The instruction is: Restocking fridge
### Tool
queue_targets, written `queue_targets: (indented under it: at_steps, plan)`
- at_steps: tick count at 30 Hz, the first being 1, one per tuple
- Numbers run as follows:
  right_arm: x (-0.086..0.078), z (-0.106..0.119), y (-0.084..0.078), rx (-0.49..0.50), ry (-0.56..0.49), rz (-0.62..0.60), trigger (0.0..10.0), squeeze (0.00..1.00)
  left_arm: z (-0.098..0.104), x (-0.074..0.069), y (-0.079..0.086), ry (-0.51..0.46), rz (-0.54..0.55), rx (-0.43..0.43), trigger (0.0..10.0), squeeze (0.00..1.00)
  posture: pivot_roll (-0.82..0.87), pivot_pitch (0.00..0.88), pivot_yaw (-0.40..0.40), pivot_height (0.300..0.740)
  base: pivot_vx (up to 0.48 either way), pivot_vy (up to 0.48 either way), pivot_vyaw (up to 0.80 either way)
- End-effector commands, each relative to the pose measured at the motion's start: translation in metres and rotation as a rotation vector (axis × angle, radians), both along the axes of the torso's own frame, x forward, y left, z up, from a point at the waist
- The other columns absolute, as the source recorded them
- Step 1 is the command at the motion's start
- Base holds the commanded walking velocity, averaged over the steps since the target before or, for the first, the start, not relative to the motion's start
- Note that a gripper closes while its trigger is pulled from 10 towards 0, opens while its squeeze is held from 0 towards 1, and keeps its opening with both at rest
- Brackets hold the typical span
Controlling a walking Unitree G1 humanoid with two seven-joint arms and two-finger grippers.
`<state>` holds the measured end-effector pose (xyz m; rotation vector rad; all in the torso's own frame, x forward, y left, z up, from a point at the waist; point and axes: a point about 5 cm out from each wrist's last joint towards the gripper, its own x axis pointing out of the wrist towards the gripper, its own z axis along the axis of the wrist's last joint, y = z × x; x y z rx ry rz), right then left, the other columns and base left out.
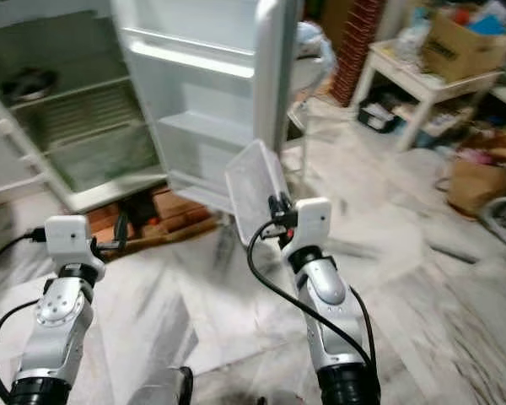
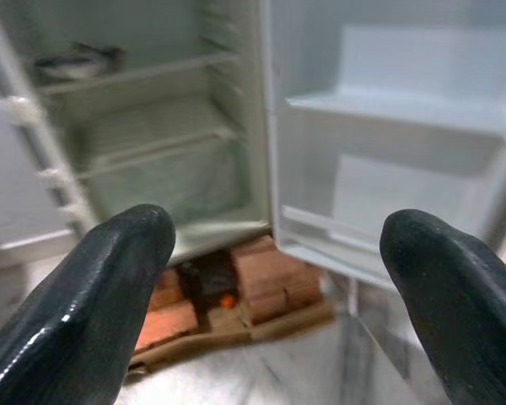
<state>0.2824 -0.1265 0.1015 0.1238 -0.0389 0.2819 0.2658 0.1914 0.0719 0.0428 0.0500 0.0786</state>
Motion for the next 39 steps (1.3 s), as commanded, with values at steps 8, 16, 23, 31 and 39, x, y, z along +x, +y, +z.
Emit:
queue_targets:
  at_steps: [8,16,23,31,39]
  plan:
    - [0.002,-0.006,-0.014,0.018,0.049,-0.062,10.0,0.0,-0.007,-0.002,0.007,0.038,-0.006,0.008,10.0,0.0,0.06,0.076,-0.044,0.74,0.0,0.466,0.0]
    - [0.007,-0.008,-0.021,-0.053,0.057,-0.143,10.0,0.0,-0.001,0.002,0.003,0.01,-0.014,0.015,10.0,0.0,0.06,0.071,-0.043,0.74,0.0,0.48,0.0]
    - [0.009,-0.013,-0.022,-0.041,0.083,-0.144,10.0,0.0,-0.002,0.001,0.003,0.011,-0.015,0.014,10.0,0.0,0.06,0.078,-0.042,0.74,0.0,0.48,0.0]
    - [0.004,-0.012,-0.014,-0.025,0.065,-0.072,10.0,0.0,-0.001,0.002,0.001,0.01,-0.026,0.017,10.0,0.0,0.06,0.08,-0.044,0.74,0.0,0.395,0.0]
    - [0.006,-0.01,-0.014,-0.031,0.051,-0.064,10.0,0.0,-0.001,0.0,0.001,0.004,-0.05,0.005,10.0,0.0,0.06,0.074,-0.051,0.74,0.0,0.0,0.72]
